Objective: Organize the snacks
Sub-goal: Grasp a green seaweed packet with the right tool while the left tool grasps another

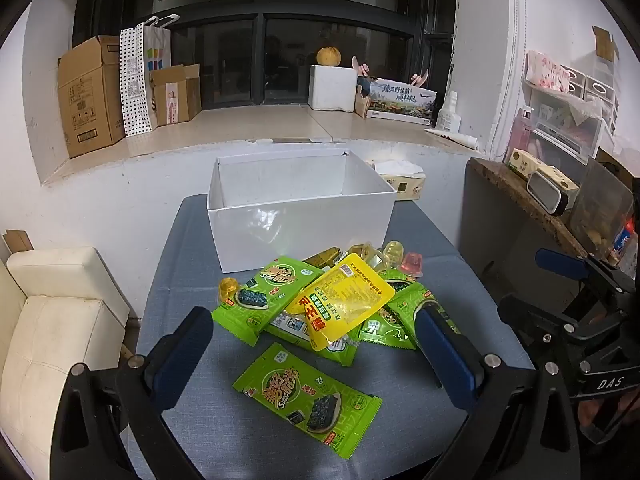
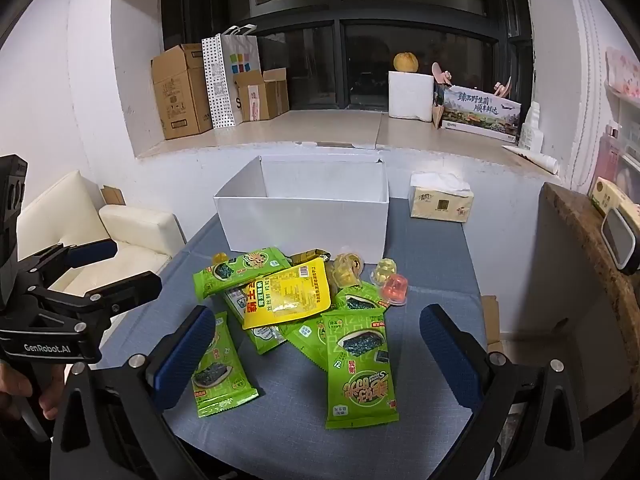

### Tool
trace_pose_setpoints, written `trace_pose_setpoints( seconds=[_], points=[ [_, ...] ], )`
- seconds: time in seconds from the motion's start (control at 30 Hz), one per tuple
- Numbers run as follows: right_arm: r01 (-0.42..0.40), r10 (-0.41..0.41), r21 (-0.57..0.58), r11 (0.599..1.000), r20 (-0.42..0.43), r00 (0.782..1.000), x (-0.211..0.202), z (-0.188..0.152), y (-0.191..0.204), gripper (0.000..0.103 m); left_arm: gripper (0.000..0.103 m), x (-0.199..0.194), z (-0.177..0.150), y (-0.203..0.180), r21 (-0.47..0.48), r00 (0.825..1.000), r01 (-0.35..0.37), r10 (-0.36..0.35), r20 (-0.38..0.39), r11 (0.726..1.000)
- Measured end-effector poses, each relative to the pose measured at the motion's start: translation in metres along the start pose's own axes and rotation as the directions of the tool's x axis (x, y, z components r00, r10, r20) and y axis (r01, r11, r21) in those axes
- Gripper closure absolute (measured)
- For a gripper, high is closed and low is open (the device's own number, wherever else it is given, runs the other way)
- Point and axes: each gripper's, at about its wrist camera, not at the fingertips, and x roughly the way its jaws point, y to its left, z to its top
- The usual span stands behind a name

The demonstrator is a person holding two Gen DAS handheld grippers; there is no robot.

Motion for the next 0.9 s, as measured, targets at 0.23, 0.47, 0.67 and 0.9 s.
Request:
trace_pose_setpoints(
  seconds=[0.23,0.47,0.67,0.9],
  points=[
    [-0.001,0.001,0.001,1.000,-0.007,1.000,0.001,0.000,0.000,0.000,0.000,0.000,0.000,0.000,-0.001,1.000,0.000,0.000,-0.001,1.000],
    [0.013,-0.013,0.007,1.000,-0.071,0.997,0.033,-0.012,-0.008,0.000,0.000,0.007,-0.004,0.003,-0.011,1.000,-0.004,0.004,-0.021,1.000],
    [0.031,-0.025,0.024,0.999,-0.240,0.970,0.099,-0.036,-0.036,0.000,0.000,0.022,-0.016,0.011,-0.040,0.997,-0.014,0.011,-0.074,0.999],
    [0.017,0.001,0.041,0.999,-0.384,0.923,0.158,-0.070,-0.061,0.002,0.000,0.039,-0.030,0.022,-0.085,0.991,-0.028,0.016,-0.135,0.996]
  ],
)
